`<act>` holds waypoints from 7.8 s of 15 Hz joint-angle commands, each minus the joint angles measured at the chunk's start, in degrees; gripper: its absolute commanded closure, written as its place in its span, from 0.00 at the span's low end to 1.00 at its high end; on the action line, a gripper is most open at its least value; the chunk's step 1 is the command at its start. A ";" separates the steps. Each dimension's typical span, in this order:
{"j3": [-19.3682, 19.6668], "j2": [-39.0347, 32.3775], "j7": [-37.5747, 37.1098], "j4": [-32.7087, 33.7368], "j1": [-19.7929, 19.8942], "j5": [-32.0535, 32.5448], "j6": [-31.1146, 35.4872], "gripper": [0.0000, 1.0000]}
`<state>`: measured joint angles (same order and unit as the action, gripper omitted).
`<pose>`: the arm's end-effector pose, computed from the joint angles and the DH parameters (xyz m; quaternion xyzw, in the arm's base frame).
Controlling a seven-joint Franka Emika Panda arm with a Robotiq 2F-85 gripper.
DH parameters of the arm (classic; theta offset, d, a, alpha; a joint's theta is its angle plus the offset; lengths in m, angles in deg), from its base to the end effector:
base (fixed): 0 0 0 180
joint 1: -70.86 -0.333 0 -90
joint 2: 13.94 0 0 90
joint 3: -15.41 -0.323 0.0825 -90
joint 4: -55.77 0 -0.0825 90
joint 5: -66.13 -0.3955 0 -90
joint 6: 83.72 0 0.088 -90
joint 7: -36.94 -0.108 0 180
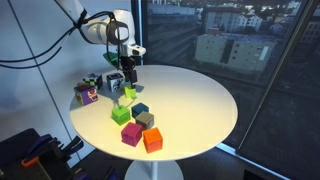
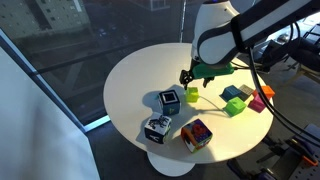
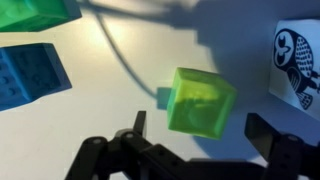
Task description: Put the lime green building block on top of the green building block
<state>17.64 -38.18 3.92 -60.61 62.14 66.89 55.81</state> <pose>0.6046 0.0692 0.2308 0.9747 -0.2229 -0.0047 0.0147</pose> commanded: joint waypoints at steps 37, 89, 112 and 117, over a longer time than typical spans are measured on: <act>0.74 2.23 5.57 1.03 -0.72 0.41 -12.89 0.73; 1.01 24.78 11.39 -28.42 9.21 9.50 -1.70 0.73; 0.76 23.37 14.30 -29.48 9.24 8.23 0.79 0.73; 0.77 23.11 14.62 -29.50 9.27 8.05 0.63 0.57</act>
<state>18.79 -15.73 16.89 -89.13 70.78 75.44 55.96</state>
